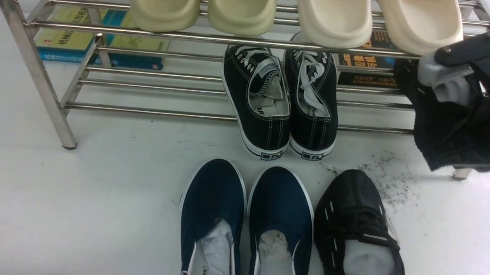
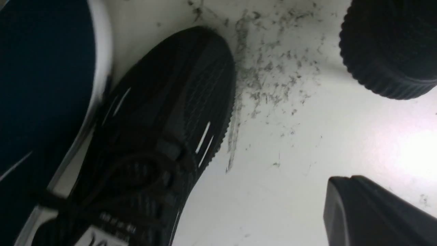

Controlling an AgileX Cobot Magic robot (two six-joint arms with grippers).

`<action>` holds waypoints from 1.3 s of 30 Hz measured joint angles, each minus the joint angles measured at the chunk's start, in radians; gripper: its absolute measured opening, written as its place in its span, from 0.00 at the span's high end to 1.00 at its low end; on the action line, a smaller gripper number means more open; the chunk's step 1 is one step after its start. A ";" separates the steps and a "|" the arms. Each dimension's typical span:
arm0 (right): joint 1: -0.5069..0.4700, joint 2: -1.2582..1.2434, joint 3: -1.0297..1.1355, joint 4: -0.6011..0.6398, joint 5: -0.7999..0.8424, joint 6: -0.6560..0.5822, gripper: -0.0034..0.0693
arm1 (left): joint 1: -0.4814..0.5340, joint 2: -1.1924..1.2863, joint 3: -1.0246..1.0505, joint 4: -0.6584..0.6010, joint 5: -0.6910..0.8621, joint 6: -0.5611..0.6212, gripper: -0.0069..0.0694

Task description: Take the shoes off the shelf with your hand on the white table.

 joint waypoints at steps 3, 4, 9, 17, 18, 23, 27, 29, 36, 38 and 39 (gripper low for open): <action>-0.045 0.053 -0.028 0.022 -0.029 0.000 0.95 | 0.000 0.000 0.000 0.000 0.000 0.000 0.60; -0.049 0.065 -0.037 0.022 -0.034 0.000 0.93 | 0.000 0.000 0.000 0.000 0.000 0.000 0.60; -0.049 0.077 -0.069 -0.003 -0.108 -0.063 0.76 | 0.000 0.000 0.000 0.000 0.000 0.000 0.60; -0.049 0.106 -0.074 -0.094 -0.188 -0.124 0.34 | 0.000 0.000 0.000 0.000 0.000 0.000 0.60; -0.049 0.111 -0.074 -0.103 -0.189 -0.125 0.33 | 0.000 0.000 0.000 0.000 0.000 0.000 0.60; -0.049 0.155 -0.074 -0.156 -0.225 -0.128 0.21 | 0.000 0.000 0.000 0.000 0.000 0.000 0.60; -0.049 0.179 -0.074 -0.190 -0.262 -0.128 0.19 | 0.000 0.000 0.000 0.000 0.000 0.000 0.60; -0.049 0.181 -0.074 -0.198 -0.274 -0.128 0.19 | 0.000 0.000 0.000 0.000 0.000 0.000 0.60; -0.049 0.183 -0.074 -0.261 -0.317 -0.128 0.18 | 0.000 0.000 0.000 0.000 0.000 0.000 0.60; -0.049 0.187 -0.074 -0.280 -0.319 -0.126 0.19 | 0.000 0.000 0.000 0.000 0.000 0.000 0.60; -0.049 0.190 -0.074 -0.287 -0.321 -0.120 0.19 | 0.000 0.000 0.000 0.000 0.000 0.000 0.60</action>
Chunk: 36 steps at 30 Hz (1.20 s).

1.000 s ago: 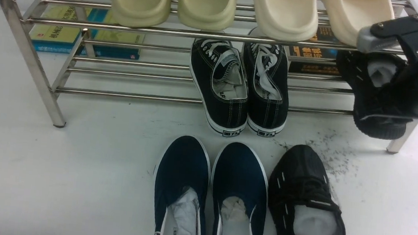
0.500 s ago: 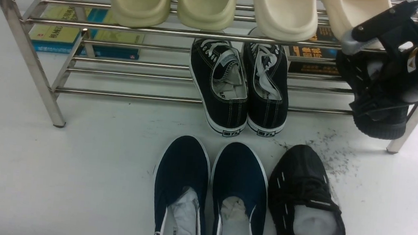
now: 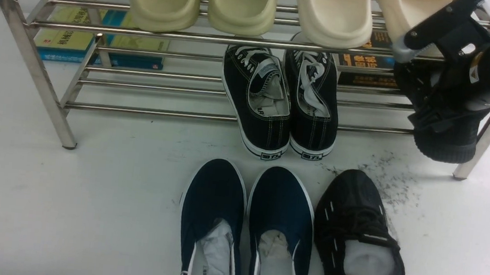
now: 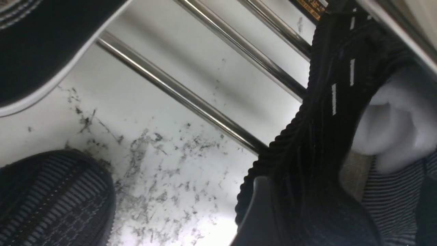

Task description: Take the shoes off the shelf with your hand on the white table.

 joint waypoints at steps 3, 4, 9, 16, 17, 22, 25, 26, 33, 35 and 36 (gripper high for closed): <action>0.000 0.004 0.000 -0.015 0.000 0.028 0.19 | 0.000 0.000 0.000 0.000 0.000 0.000 0.60; 0.000 0.007 0.000 -0.023 0.000 0.035 0.19 | 0.000 0.000 0.000 0.000 0.000 0.000 0.60; 0.000 0.048 0.000 -0.057 0.004 0.068 0.19 | 0.000 0.000 0.000 0.000 0.000 0.000 0.60; 0.000 0.120 0.000 -0.120 -0.005 0.083 0.19 | 0.000 0.000 0.000 0.000 0.000 0.000 0.60; 0.000 0.127 0.000 -0.136 -0.006 0.095 0.19 | 0.000 0.000 0.000 0.000 0.000 0.000 0.60; 0.000 0.151 0.000 -0.191 -0.012 0.159 0.19 | 0.000 0.000 0.000 0.000 0.000 0.000 0.60; 0.000 0.159 0.000 -0.226 -0.017 0.191 0.28 | 0.000 0.000 0.000 0.000 0.000 0.000 0.60; 0.000 0.159 0.000 -0.228 -0.017 0.192 0.28 | 0.000 0.000 0.000 0.000 0.000 0.000 0.60; 0.001 0.153 0.000 -0.244 -0.017 0.203 0.89 | 0.000 0.000 0.000 0.000 0.000 0.000 0.60; 0.001 0.150 0.000 -0.240 -0.017 0.203 0.93 | 0.000 0.000 0.000 0.000 0.000 0.000 0.60; 0.001 0.145 0.000 -0.238 -0.015 0.203 0.94 | 0.000 0.000 0.000 0.000 0.000 0.000 0.60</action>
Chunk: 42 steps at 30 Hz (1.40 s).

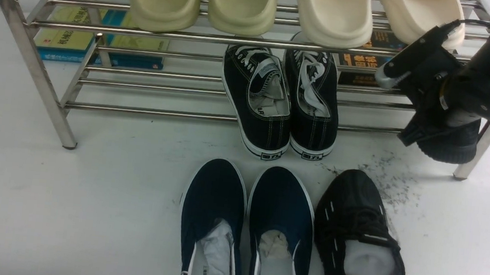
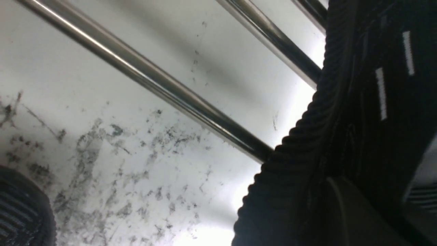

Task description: Take the shoes off the shelf with your hand on the white table.

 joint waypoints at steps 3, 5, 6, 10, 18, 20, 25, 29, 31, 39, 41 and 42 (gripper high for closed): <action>0.000 -0.033 0.000 0.004 0.020 0.000 0.94 | 0.000 0.000 0.000 0.000 0.000 0.000 0.59; 0.000 -0.051 0.000 0.009 0.030 0.000 0.94 | 0.000 0.000 0.000 0.000 0.000 0.000 0.59; 0.000 -0.063 0.000 0.013 0.036 0.000 0.94 | 0.000 0.000 0.000 0.000 0.000 0.000 0.59; 0.000 -0.106 0.000 0.061 0.065 0.000 0.94 | 0.000 0.000 0.000 0.000 0.000 0.000 0.59; 0.000 -0.179 0.000 0.217 0.167 -0.111 0.94 | 0.000 0.000 0.000 0.000 0.000 0.000 0.59; 0.000 -0.199 0.000 0.267 0.206 -0.148 0.94 | 0.000 0.000 0.000 0.000 0.000 0.000 0.59; 0.000 -0.265 0.001 0.396 0.338 -0.203 0.94 | 0.000 -0.001 0.000 0.000 0.000 0.000 0.59; 0.000 -0.319 0.001 0.427 0.375 -0.211 0.94 | 0.000 -0.001 0.000 0.000 0.000 0.000 0.59; 0.000 -0.348 0.001 0.429 0.375 -0.219 0.94 | 0.000 -0.001 0.000 0.000 0.000 0.000 0.59; 0.000 -0.399 0.001 0.458 0.422 -0.219 0.94 | 0.000 -0.001 0.000 0.000 0.000 0.000 0.59; 0.000 -0.430 0.001 0.497 0.482 -0.219 0.94 | 0.000 -0.001 0.000 0.000 0.000 0.000 0.59; 0.000 -0.445 0.001 0.508 0.509 -0.219 0.94 | 0.000 -0.001 0.000 0.000 0.000 0.000 0.59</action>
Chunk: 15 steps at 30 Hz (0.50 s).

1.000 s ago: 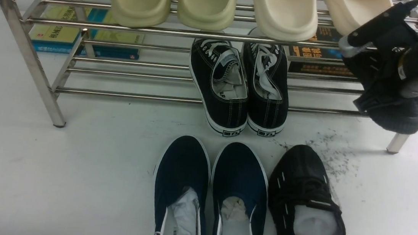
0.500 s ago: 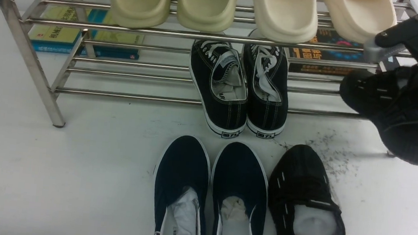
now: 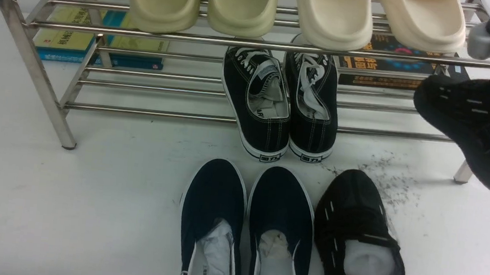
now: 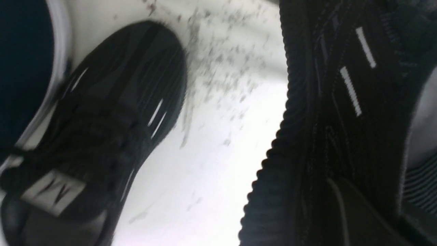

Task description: Take the shoes off the shelf with your hand on the white table.

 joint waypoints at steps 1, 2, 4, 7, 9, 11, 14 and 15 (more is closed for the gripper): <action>0.000 -0.016 0.000 0.011 0.032 0.000 0.94 | 0.000 0.000 0.000 0.000 0.000 0.000 0.59; 0.000 -0.033 0.000 0.025 0.062 0.000 0.94 | 0.000 0.000 0.000 0.000 0.000 0.000 0.59; 0.000 -0.066 0.000 0.049 0.110 0.006 0.94 | 0.000 0.000 0.000 0.000 0.000 0.000 0.59; 0.000 -0.109 0.000 0.089 0.136 0.006 0.94 | 0.000 0.000 0.000 0.000 0.000 0.000 0.59; 0.000 -0.166 0.020 0.133 0.135 0.006 0.94 | 0.000 0.000 0.000 0.000 0.000 0.000 0.59; 0.000 -0.201 0.060 0.157 0.131 0.006 0.94 | 0.000 0.000 0.000 0.000 0.000 0.000 0.59; 0.000 -0.252 0.184 0.177 0.126 0.000 0.94 | 0.000 0.000 0.000 0.000 0.000 0.000 0.59; 0.000 -0.260 0.232 0.177 0.116 0.000 0.94 | 0.000 0.000 0.000 0.000 0.000 0.000 0.59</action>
